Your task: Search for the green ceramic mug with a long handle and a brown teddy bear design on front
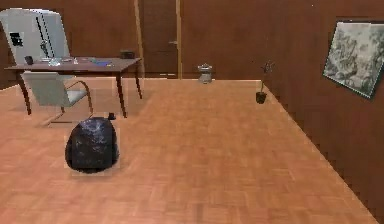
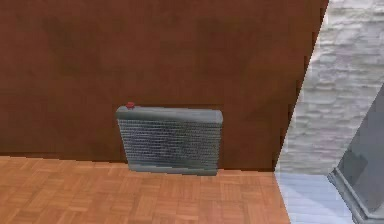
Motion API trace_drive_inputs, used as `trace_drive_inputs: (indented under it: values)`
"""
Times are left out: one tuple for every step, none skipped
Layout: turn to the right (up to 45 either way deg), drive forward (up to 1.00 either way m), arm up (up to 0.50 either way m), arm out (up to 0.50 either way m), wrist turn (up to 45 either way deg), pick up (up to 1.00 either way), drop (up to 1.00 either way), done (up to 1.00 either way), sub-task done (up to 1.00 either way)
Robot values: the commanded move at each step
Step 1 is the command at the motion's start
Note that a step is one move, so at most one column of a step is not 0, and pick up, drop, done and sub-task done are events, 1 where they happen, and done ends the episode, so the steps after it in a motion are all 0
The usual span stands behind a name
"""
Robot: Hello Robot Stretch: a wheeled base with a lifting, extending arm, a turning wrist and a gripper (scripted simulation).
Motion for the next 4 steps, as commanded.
trace_drive_inputs:
  values:
    - [0.0, 1.0, 0.0, 0.0, 0.0, 0.0, 0.0, 0.0, 0.0]
    - [0.0, 1.0, 0.0, 0.0, 0.0, 0.0, 0.0, 0.0, 0.0]
    - [6.0, 0.0, 0.0, 0.0, 0.0, 0.0, 0.0, 0.0, 0.0]
    - [0.0, 0.2, 0.0, 0.0, 0.0, 0.0, 0.0, 0.0, 0.0]
